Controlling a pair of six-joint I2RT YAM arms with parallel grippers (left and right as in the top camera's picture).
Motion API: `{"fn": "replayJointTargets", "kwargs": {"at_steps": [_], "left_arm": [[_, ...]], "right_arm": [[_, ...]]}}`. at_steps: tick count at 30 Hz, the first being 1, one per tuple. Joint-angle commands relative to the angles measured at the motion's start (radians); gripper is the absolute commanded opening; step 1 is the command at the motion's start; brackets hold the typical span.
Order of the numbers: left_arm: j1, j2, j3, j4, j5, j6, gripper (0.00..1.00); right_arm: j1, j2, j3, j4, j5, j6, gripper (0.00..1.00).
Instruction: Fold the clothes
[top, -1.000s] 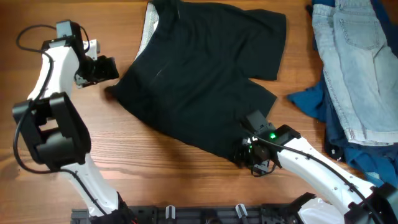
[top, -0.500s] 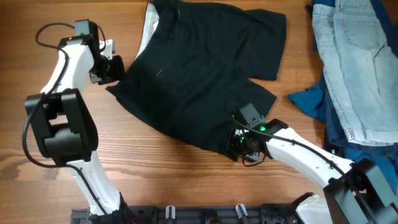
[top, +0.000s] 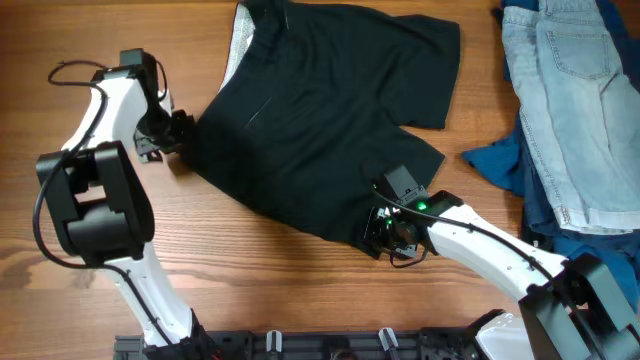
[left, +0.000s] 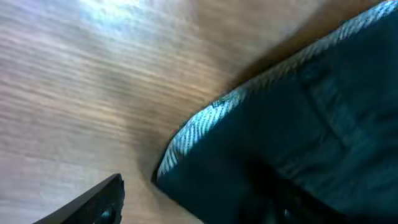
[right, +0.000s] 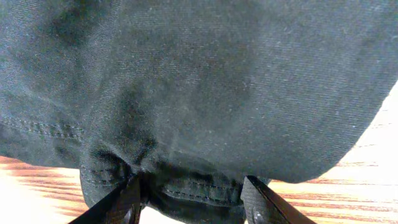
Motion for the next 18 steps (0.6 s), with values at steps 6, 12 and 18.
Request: {"fn": "replayJointTargets", "kwargs": {"at_steps": [6, 12, 18], "left_arm": [[-0.018, 0.008, -0.006, 0.070, 0.155, -0.145, 0.43], [-0.053, -0.001, -0.006, 0.063, 0.154, -0.151, 0.04], [0.074, -0.220, -0.006, -0.038, 0.155, -0.155, 0.04]], "right_arm": [[0.005, 0.056, -0.033, 0.012, -0.039, -0.021, 0.49], [0.005, 0.038, -0.031, -0.028, -0.080, -0.026, 0.04], [-0.090, -0.124, 0.125, -0.221, -0.082, -0.219, 0.04]]}}
